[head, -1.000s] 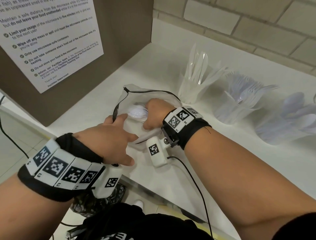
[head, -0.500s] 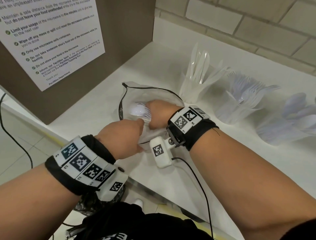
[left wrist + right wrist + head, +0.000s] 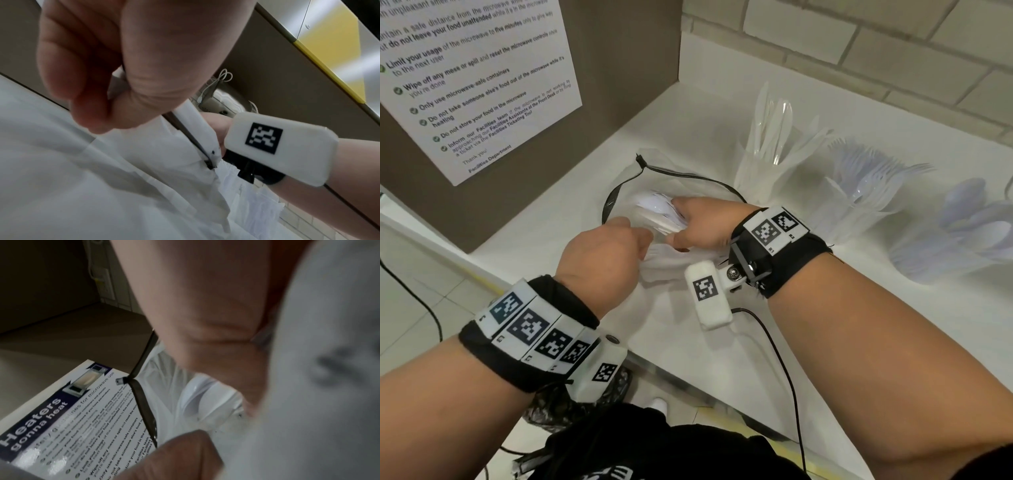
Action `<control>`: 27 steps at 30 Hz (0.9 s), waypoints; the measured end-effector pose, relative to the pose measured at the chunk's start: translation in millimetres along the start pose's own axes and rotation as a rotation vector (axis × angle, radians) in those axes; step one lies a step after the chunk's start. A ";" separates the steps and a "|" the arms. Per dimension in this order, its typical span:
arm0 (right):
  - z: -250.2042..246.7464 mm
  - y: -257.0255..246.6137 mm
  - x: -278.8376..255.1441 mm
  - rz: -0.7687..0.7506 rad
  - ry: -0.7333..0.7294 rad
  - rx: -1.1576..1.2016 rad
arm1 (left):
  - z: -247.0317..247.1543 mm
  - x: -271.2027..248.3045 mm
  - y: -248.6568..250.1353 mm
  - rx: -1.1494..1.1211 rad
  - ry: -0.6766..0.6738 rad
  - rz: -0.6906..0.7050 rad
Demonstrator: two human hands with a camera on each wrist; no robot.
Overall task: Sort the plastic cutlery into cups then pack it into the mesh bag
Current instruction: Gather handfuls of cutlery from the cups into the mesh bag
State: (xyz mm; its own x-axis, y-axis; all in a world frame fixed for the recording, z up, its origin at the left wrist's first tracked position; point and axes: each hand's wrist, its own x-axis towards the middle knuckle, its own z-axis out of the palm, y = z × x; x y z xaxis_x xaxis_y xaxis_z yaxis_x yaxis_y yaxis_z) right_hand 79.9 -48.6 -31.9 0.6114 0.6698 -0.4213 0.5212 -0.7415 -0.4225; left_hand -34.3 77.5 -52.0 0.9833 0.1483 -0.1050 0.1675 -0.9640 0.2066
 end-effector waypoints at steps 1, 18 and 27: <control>0.3 -0.2 0.3 0.000 -0.008 0.015 | -0.1 0.2 0.2 0.008 -0.004 -0.007; 6.5 0.4 2.0 0.028 -0.028 -0.288 | -31.7 -3.3 -14.0 -0.117 -0.046 -0.028; 11.1 1.7 -5.6 -0.060 0.111 -0.211 | -53.4 23.2 -35.8 -0.185 -0.106 -0.143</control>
State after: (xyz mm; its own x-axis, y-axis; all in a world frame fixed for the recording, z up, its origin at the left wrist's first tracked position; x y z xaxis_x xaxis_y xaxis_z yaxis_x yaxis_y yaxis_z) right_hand 70.7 -53.2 -39.2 0.6311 0.7134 -0.3045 0.6643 -0.6998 -0.2626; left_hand -13.7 127.2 -9.9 0.9374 0.2470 -0.2457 0.3243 -0.8764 0.3560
